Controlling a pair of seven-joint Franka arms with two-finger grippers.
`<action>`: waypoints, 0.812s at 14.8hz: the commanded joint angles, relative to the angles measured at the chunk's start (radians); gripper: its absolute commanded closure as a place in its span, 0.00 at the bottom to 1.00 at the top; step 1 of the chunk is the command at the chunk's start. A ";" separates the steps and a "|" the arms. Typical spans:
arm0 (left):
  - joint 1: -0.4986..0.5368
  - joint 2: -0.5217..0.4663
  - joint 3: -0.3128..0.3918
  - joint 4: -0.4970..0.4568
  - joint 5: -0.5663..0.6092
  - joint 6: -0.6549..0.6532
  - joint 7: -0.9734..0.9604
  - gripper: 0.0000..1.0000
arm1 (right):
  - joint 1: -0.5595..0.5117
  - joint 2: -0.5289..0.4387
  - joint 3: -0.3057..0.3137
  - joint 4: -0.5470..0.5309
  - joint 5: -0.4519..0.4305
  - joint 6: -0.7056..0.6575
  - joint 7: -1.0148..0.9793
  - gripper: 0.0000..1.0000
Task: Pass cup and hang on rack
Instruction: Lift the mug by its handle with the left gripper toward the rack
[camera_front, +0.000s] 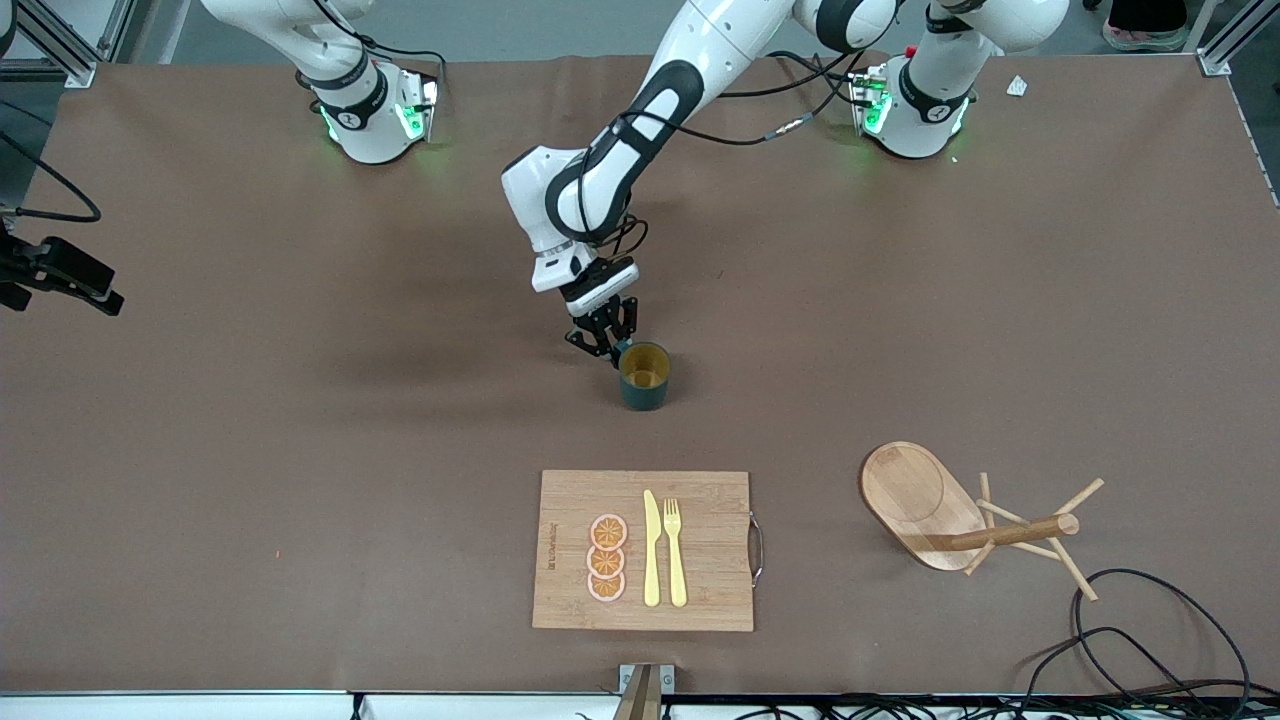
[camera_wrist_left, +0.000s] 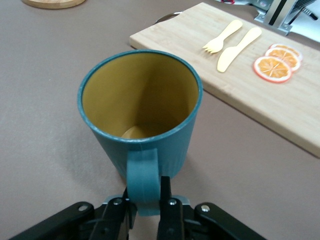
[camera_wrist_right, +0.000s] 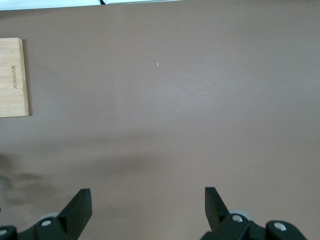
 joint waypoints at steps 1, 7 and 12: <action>0.026 -0.063 0.008 -0.003 -0.019 -0.020 0.067 0.94 | -0.005 -0.027 0.007 -0.017 -0.019 -0.007 -0.006 0.00; 0.154 -0.235 0.005 -0.003 -0.214 -0.018 0.283 1.00 | -0.007 -0.030 0.007 -0.015 -0.019 -0.010 -0.006 0.00; 0.321 -0.406 0.004 -0.003 -0.476 -0.018 0.527 1.00 | -0.007 -0.031 0.005 -0.017 -0.021 -0.013 -0.007 0.00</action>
